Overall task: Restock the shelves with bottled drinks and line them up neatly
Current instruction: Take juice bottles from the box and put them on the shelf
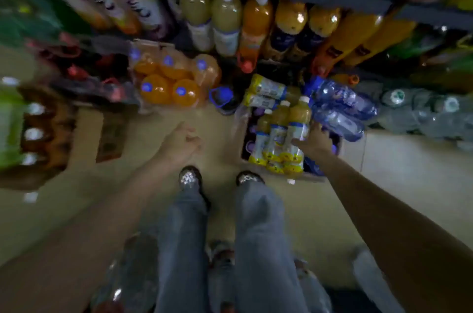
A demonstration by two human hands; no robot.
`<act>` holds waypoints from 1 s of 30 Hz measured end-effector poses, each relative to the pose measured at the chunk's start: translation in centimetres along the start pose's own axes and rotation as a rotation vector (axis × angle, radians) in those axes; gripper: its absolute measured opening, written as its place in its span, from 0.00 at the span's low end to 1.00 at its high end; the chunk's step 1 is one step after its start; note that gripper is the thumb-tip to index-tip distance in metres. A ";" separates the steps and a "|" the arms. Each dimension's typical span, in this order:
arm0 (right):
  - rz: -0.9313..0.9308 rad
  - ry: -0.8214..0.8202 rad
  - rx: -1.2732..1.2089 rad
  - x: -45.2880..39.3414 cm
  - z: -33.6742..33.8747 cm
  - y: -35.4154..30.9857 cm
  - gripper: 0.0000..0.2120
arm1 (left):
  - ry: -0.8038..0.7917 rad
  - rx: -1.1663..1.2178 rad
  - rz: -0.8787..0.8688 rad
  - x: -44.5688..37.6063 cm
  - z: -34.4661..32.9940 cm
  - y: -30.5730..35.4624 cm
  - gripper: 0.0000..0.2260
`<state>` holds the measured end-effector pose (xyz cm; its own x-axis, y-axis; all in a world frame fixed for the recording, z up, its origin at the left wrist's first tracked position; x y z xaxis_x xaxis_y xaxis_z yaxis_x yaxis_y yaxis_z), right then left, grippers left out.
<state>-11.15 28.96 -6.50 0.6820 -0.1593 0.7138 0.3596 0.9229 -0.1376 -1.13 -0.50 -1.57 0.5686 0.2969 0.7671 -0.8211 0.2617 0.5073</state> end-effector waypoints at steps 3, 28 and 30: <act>-0.039 -0.023 -0.024 -0.7 -2.4 -0.2 0.46 | 0.010 0.149 0.028 -3.4 -0.2 0.4 0.05; 0.034 0.243 -0.387 -3.8 -9.2 -2.3 0.26 | -0.030 0.464 0.241 -10.9 -8.3 -1.8 0.12; -0.044 0.184 -0.225 -6.1 -11.3 -2.4 0.33 | -0.006 0.421 0.244 -11.2 -7.4 -2.6 0.10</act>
<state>-8.94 23.71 -18.29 0.7592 -0.2774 0.5887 0.5098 0.8159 -0.2729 -5.00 2.27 -14.39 0.3578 0.2974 0.8852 -0.8799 -0.2099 0.4262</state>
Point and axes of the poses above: each hand's wrist, its own x-axis away from the middle knuckle, its own z-axis out of the back of the hand, y = z × x, the point moved 2 cm from there along -x, towards the middle knuckle, and after that the axes turned 3 degrees about y, right-handed, at the moved point
